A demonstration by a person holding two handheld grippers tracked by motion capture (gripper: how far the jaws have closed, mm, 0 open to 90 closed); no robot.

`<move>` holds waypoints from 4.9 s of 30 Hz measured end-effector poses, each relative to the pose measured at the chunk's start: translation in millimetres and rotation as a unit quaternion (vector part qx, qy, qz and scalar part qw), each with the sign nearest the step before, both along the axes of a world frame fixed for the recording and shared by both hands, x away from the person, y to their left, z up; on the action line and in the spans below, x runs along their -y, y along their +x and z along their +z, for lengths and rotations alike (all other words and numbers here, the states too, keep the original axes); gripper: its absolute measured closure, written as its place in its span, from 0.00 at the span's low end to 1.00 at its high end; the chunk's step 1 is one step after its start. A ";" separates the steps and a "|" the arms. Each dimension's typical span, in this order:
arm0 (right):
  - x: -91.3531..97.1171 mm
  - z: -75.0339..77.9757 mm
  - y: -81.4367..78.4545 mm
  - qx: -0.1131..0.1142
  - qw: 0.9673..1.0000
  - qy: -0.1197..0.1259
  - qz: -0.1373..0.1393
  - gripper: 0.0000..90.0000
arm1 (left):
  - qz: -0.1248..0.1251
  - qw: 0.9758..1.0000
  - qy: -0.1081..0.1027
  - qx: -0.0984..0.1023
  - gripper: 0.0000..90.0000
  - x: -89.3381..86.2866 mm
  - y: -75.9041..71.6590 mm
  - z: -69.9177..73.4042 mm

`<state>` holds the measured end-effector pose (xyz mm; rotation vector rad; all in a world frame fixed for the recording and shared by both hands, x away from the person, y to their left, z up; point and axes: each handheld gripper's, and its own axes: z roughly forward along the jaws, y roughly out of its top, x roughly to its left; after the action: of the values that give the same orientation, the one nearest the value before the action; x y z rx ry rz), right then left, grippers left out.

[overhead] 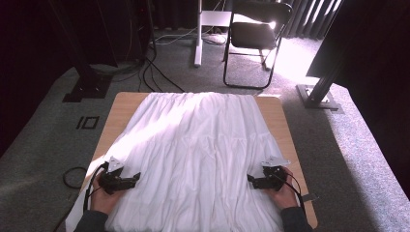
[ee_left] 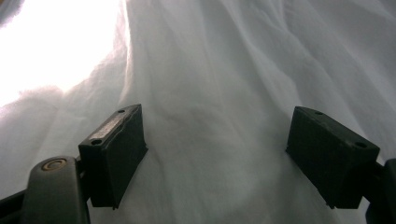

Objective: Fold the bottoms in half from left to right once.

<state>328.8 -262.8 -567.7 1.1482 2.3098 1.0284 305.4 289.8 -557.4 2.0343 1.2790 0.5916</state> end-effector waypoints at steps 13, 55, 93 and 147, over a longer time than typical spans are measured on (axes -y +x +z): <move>-0.6 0.0 -1.2 0.000 1.000 0.001 -0.007 0.15 | 0.047 0.997 -0.021 0.049 0.21 -19.3 -15.0 24.1; 53.6 25.9 -25.9 0.028 0.988 -0.025 -0.153 0.38 | 0.150 0.984 0.097 0.009 0.98 -86.2 -21.9 27.1; 93.9 8.0 -25.2 -0.024 0.975 0.007 -0.223 0.69 | 0.009 0.988 -0.013 0.154 0.98 -33.5 -32.5 158.3; -30.8 44.7 -5.2 -0.015 0.997 -0.040 -0.067 0.61 | -0.106 0.993 -0.039 -0.042 0.35 116.1 16.6 5.5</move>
<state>323.6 -232.0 -523.0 1.2745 2.2397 0.8690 321.9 173.7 -551.9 2.1149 1.0976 0.3560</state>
